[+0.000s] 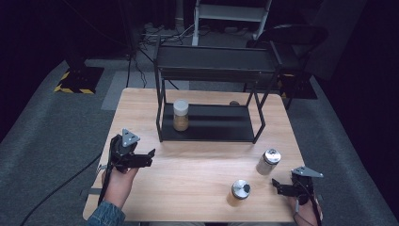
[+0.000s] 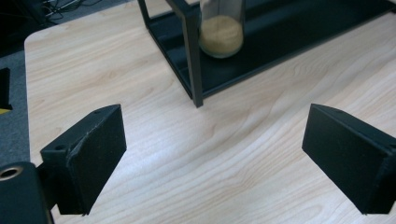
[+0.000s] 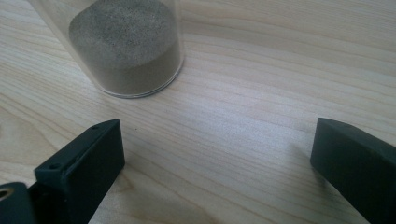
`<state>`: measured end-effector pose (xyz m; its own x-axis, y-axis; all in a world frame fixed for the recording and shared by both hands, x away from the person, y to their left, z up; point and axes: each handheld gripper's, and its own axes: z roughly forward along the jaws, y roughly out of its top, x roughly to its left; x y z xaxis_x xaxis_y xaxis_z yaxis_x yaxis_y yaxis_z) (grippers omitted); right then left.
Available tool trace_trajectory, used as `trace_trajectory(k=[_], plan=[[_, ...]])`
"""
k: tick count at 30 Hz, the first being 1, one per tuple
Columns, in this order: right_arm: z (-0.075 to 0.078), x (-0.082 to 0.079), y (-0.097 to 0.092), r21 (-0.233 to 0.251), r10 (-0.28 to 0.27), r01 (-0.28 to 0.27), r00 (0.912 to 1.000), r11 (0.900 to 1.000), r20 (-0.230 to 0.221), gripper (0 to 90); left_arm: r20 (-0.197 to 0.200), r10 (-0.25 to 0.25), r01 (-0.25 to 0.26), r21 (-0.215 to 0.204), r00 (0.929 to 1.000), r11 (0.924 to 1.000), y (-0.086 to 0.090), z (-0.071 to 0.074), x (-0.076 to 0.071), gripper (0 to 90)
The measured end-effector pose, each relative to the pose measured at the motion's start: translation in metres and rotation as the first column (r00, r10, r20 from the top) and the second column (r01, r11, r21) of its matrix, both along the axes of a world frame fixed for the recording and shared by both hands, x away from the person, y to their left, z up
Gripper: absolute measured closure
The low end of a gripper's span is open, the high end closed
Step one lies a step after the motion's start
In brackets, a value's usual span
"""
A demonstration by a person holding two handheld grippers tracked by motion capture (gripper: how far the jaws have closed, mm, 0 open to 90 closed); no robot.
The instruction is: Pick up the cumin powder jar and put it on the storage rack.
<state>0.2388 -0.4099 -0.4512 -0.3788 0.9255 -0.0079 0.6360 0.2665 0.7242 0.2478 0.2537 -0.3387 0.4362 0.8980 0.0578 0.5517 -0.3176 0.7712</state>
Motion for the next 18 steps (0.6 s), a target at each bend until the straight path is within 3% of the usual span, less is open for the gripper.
trace_trajectory(k=[6, 12, 18], plan=[[0.0, 0.0, 0.0, 0.0, 0.0, 0.0, 1.0, 1.0, 0.0, 2.8, -0.025, 0.008, -0.007, 0.006, 0.9997, 1.0, 0.003, -0.02, -0.004, 6.2], [0.0, 0.0, 0.0, 0.0, 0.0, 0.0, 1.0, 1.0, 0.0, 2.8, -0.064, 0.027, -0.029, -0.029, 0.9976, 0.9992, 0.012, -0.044, -0.006, 6.2], [0.0, 0.0, 0.0, 0.0, 0.0, 0.0, 1.0, 1.0, 0.0, 2.8, -0.061, 0.037, -0.039, -0.031, 0.9975, 0.9988, 0.018, -0.063, -0.013, 6.3]])
